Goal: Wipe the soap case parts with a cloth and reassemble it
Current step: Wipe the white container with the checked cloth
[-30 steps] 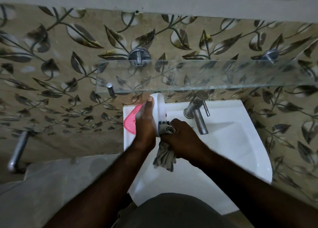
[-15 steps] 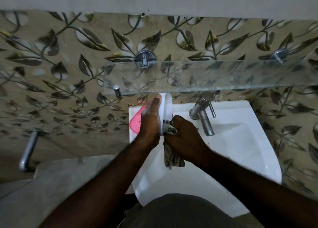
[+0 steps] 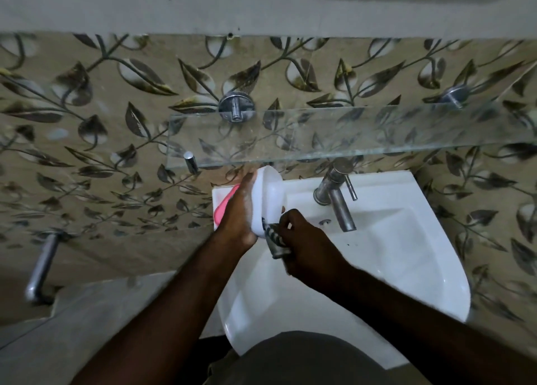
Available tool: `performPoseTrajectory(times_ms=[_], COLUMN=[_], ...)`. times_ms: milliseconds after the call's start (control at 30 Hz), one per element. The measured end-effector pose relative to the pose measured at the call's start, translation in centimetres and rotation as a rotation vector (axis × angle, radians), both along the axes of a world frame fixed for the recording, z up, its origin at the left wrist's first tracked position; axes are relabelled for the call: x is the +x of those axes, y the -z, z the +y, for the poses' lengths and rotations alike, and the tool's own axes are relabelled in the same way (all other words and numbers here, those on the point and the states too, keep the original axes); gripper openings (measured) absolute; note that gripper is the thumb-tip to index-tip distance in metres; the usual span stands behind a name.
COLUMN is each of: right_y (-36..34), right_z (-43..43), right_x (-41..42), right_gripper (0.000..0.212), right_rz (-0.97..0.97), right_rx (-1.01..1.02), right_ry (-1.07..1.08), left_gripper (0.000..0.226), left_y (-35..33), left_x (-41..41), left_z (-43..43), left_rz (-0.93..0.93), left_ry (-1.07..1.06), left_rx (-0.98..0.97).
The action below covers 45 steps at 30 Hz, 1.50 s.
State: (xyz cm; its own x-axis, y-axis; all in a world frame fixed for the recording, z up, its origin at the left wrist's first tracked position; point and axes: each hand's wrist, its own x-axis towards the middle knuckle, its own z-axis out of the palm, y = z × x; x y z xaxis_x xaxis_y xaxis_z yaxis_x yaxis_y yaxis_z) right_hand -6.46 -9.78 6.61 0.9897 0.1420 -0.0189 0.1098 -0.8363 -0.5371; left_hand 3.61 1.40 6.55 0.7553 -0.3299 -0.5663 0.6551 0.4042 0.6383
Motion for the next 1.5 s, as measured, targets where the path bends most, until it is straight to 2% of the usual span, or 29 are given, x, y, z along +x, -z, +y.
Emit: performPoseTrajectory(times_ms=[67, 133, 233, 300, 367, 433, 500, 567, 667, 700, 767, 867, 933, 967, 1033, 1100, 1133, 1200, 1267, 1300, 1367, 1433, 1500], right_y=[0.4, 0.2, 0.2, 0.1, -0.4, -1.4, -2.4, -2.9, -3.0, -2.7, -2.1, -0.6, 0.2, 0.3, -0.7, -2.3, -2.9, -3.3, -2.4, -1.9, -0.7, -0.6, -1.5], right_z=[-0.8, -0.8, -0.4, -0.5, -0.2, 0.3, 0.9, 1.0, 1.3, 1.2, 0.7, -0.8, -1.6, -1.4, 0.1, 1.6, 2.0, 1.9, 0.5, -0.2, -1.3, -1.3, -0.1], right_x=[0.7, 1.1, 1.3, 1.7, 2.0, 2.5, 2.8, 2.8, 2.4, 2.3, 2.4, 3.2, 3.4, 3.3, 3.1, 2.8, 2.7, 2.6, 2.8, 2.8, 3.1, 3.3, 3.4], right_gripper=[0.033, 0.035, 0.019, 0.006, 0.010, 0.012, 0.019, 0.030, 0.012, 0.015, 0.019, 0.022, 0.025, 0.024, 0.026, 0.040, 0.042, 0.032, 0.031, 0.029, 0.017, 0.010, 0.019], right_rz=[-0.014, -0.020, -0.052, -0.059, -0.028, -0.016, -0.023, -0.002, 0.049, 0.039, 0.021, -0.055, -0.042, -0.049, -0.055, -0.071, -0.101, -0.138, -0.139, -0.132, -0.157, -0.139, -0.086], right_rx=[-0.124, -0.150, -0.084, -0.046, 0.046, 0.193, 0.304, 0.376, 0.482, 0.456, 0.333, -0.062, -0.186, -0.168, -0.007, 0.172, 0.221, 0.206, 0.059, -0.032, -0.141, -0.085, 0.114], right_ry=[-0.084, -0.092, -0.055, 0.028, 0.115, 0.171, 0.192, 0.181, 0.130, 0.099, 0.014, -0.024, 0.037, 0.067, 0.137, 0.155, 0.118, 0.045, 0.012, 0.024, 0.059, 0.123, 0.205], left_gripper=[0.050, 0.050, 0.044, 0.051, 0.048, 0.030, 0.021, 0.024, 0.023, 0.022, 0.042, 0.077, 0.079, 0.072, 0.055, 0.035, 0.037, 0.048, 0.039, 0.041, 0.061, 0.074, 0.051], left_y=[0.5, 0.3, 0.2, 1.1, 1.8, 2.4, 2.5, 2.1, 1.8, 1.7, 1.5, 1.0, 0.9, 0.8, 0.7, 0.3, 0.1, -0.1, -0.2, -0.3, -0.2, 0.0, -0.4], left_x=[0.5, 0.4, 0.1, -0.2, -1.0, -2.1, -3.0, -3.2, -2.8, -2.5, -2.2, -2.0, -1.9, -1.9, -1.9, -2.1, -2.1, -2.1, -1.8, -1.6, -1.3, -1.6, -2.1], left_z=[0.4, 0.5, 0.6, 0.7, 0.6, 0.3, 0.1, 0.1, 0.4, 0.5, 0.4, 0.3, 0.0, -0.2, -0.5, -0.6, -0.6, -0.4, -0.1, 0.0, -0.3, -0.5, -0.6], left_rz=[0.062, 0.095, 0.037, -0.049, -0.137, -0.189, -0.227, -0.254, -0.292, -0.289, -0.248, -0.246, -0.241, -0.224, -0.208, -0.204, -0.204, -0.183, -0.163, -0.162, -0.168, -0.149, -0.148], left_ry=[0.065, 0.101, 0.056, -0.001, -0.026, -0.024, 0.004, 0.013, -0.012, -0.026, -0.041, -0.040, -0.050, -0.063, -0.093, -0.108, -0.097, -0.062, -0.056, -0.074, -0.106, -0.108, -0.094], left_rx=[-0.021, -0.017, -0.063, -0.140, -0.223, -0.216, -0.193, -0.154, -0.115, -0.128, -0.199, -0.292, -0.301, -0.296, -0.306, -0.302, -0.303, -0.309, -0.343, -0.373, -0.366, -0.354, -0.343])
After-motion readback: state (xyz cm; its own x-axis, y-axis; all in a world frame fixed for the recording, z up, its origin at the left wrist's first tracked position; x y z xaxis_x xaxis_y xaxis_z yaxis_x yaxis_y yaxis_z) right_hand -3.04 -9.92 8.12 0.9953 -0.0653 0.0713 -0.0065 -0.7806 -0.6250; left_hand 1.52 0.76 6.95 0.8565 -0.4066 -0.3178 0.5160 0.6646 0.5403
